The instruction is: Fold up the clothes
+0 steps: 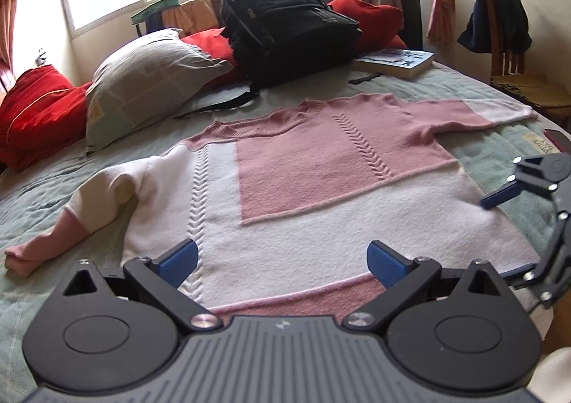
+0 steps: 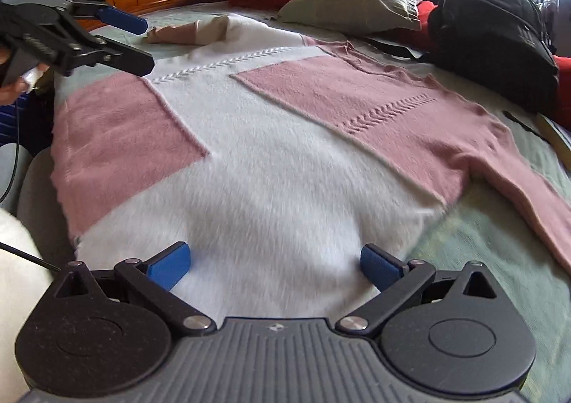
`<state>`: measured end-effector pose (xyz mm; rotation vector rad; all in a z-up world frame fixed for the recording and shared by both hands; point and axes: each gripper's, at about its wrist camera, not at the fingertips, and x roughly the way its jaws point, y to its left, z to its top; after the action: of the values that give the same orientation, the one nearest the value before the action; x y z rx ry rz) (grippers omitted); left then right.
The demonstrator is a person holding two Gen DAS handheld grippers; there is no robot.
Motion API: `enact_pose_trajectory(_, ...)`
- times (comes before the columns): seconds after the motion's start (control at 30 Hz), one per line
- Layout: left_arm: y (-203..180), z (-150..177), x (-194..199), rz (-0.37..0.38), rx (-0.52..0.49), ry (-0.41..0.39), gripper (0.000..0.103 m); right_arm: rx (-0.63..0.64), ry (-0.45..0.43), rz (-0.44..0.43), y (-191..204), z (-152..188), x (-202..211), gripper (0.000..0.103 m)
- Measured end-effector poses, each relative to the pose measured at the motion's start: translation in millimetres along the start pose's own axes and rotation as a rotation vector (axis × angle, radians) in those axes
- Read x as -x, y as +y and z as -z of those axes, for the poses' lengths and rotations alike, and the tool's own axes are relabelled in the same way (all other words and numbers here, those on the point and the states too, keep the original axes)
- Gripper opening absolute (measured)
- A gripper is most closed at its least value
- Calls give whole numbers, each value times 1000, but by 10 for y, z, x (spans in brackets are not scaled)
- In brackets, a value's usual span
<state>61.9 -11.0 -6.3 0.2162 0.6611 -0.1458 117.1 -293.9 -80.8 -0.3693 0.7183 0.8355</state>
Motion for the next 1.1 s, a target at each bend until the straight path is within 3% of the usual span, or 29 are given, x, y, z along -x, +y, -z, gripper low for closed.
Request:
enact_pose_trajectory(0.2, -64, 3, 34, 19, -8, -2, 101, -3, -89, -33, 209, -301, -111, 103)
enact_pose_trajectory(0.33, -41, 53, 5, 28, 0, 11, 101, -21, -4, 3, 253, -194, -268, 103)
enact_pose_trajectory(0.47, 33, 48, -106, 24, 10, 31, 101, -59, -18, 17, 151, -123, -111, 103)
enact_pose_trajectory(0.6, 94, 10, -203, 27, 27, 35, 101, -83, -103, 108, -158, -389, -72, 103)
enact_pose_trajectory(0.73, 145, 23, -231, 22, 53, 34, 101, -177, -166, 167, -732, -733, -291, 103)
enact_pose_trajectory(0.8, 172, 30, -243, 17, 66, 34, 101, -253, -159, 192, -1019, -791, -463, 103)
enact_pose_trajectory(0.93, 217, 32, -280, 13, 85, 39, 101, -390, -38, 249, -1371, -577, -746, 103)
enact_pose_trajectory(1.03, 225, 4, -312, 11, 83, 39, 101, -380, -58, 245, -1362, -486, -634, 103)
enact_pose_trajectory(1.1, 215, -34, -311, 11, 68, 26, 101, -433, -81, 241, -1451, -598, -557, 103)
